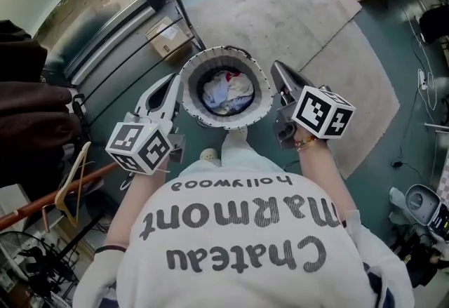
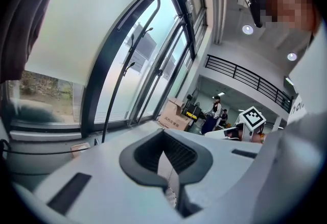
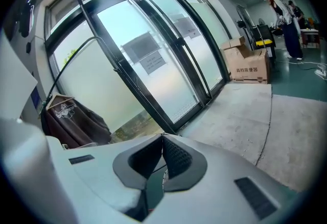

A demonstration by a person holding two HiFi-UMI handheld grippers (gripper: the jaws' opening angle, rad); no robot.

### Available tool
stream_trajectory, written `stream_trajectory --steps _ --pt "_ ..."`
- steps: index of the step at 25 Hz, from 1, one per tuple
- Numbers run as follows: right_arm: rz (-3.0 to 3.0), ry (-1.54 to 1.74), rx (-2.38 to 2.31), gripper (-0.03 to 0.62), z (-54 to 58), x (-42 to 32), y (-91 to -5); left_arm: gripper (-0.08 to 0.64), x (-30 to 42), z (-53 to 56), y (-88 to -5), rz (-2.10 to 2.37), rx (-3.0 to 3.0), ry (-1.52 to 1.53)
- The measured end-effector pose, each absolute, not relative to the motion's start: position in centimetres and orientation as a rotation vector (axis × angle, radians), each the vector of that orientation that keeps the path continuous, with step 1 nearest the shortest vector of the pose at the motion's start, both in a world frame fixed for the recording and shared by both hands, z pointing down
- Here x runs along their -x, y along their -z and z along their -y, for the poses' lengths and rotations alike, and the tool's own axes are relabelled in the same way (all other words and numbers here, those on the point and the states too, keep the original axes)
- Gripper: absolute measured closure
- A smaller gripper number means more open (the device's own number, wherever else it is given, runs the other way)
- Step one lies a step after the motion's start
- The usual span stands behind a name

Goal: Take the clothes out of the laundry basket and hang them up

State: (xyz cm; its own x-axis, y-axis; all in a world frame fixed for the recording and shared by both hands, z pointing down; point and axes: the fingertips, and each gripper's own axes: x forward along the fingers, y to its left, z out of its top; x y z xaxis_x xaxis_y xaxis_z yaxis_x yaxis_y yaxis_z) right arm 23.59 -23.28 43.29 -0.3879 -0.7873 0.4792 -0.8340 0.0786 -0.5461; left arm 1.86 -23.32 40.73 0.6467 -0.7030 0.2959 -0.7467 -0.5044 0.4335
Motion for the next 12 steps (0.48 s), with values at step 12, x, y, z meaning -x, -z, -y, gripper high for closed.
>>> stream_trajectory --steps 12 --pt "2.441 -1.248 -1.439 0.561 30.5 -24.5 -46.6 0.547 -6.6 27.5 -42.3 1.177 -2.505 0.008"
